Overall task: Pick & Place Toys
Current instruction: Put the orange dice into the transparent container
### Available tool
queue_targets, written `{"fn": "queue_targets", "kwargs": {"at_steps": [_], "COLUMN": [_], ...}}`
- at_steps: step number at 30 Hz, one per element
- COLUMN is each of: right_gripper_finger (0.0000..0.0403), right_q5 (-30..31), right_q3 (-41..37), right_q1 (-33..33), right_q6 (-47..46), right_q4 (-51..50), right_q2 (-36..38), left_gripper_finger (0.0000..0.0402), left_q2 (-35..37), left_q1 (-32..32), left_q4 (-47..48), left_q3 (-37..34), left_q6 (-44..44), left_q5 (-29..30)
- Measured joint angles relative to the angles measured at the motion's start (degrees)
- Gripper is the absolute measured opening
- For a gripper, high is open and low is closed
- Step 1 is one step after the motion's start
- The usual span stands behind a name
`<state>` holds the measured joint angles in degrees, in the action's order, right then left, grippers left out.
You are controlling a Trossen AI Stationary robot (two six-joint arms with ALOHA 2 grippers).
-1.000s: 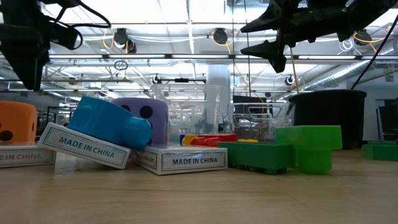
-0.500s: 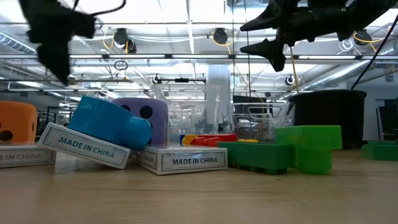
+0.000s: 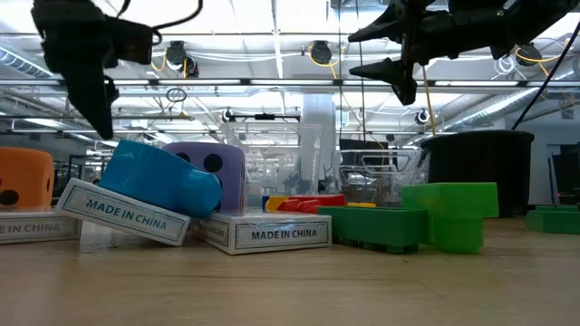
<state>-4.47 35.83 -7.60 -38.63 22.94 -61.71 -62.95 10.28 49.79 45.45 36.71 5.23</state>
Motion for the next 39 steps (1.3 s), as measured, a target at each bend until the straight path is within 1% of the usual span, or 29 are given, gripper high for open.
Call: {"fn": "queue_targets", "kwargs": {"at_steps": [4,7,9,12,14,16,20,26,28,31,33,36,39], "right_gripper_finger": [0.0226,0.0226,0.0226,0.0226,0.0226,0.0226,0.0226,0.0226,0.0226,0.0226,0.0226,0.0226,0.0226], "right_q5": [0.0,0.0,0.0,0.0,0.0,0.1,0.2,0.2,0.2,0.2,0.2,0.1,0.2], "right_q3": [0.0,0.0,0.0,0.0,0.0,0.0,0.0,0.0,0.0,0.0,0.0,0.0,0.0], "right_q1": [0.1,0.1,0.1,0.1,0.1,0.1,0.0,0.0,0.0,0.0,0.0,0.0,0.0], "right_q6": [-0.4,-0.4,-0.4,-0.3,0.1,0.2,0.3,0.0,-0.3,-0.7,-1.6,-2.9,-3.4], "right_q4": [0.0,0.0,0.0,0.0,0.0,0.0,-0.1,-0.1,-0.1,-0.1,-0.1,-0.1,-0.1], "right_q2": [0.0,0.0,0.0,0.0,0.0,0.0,0.0,0.0,0.0,0.0,0.0,0.0,0.0], "left_gripper_finger": [0.0392,0.0392,0.0392,0.0392,0.0392,0.0392,0.0392,0.0392,0.0392,0.0392,0.0392,0.0392,0.0392], "left_q2": [-1.0,-0.1,1.3,2.6,3.6,4.6,6.9,6.2,5.6,4.9,4.9,4.8,5.5], "left_q1": [0.0,0.3,0.6,1.2,1.2,1.3,1.5,1.4,1.4,1.4,1.3,1.5,1.4], "left_q4": [-0.3,2.2,5.7,14.4,20.1,22.3,22.0,21.6,19.7,14.7,11.9,11.4,11.7], "left_q3": [0.0,0.0,0.0,0.0,0.0,0.0,0.0,-0.2,-1.8,-6.0,-8.1,-8.2,-8.2], "left_q6": [1.8,0.1,-0.3,0.6,2.8,3.5,3.4,6.0,7.0,8.5,9.7,12.5,13.1], "left_q5": [0.7,-1.3,-3.1,-5.2,-5.3,-5.3,-4.7,-0.7,-0.4,-1.5,-0.9,0.2,0.9]}}
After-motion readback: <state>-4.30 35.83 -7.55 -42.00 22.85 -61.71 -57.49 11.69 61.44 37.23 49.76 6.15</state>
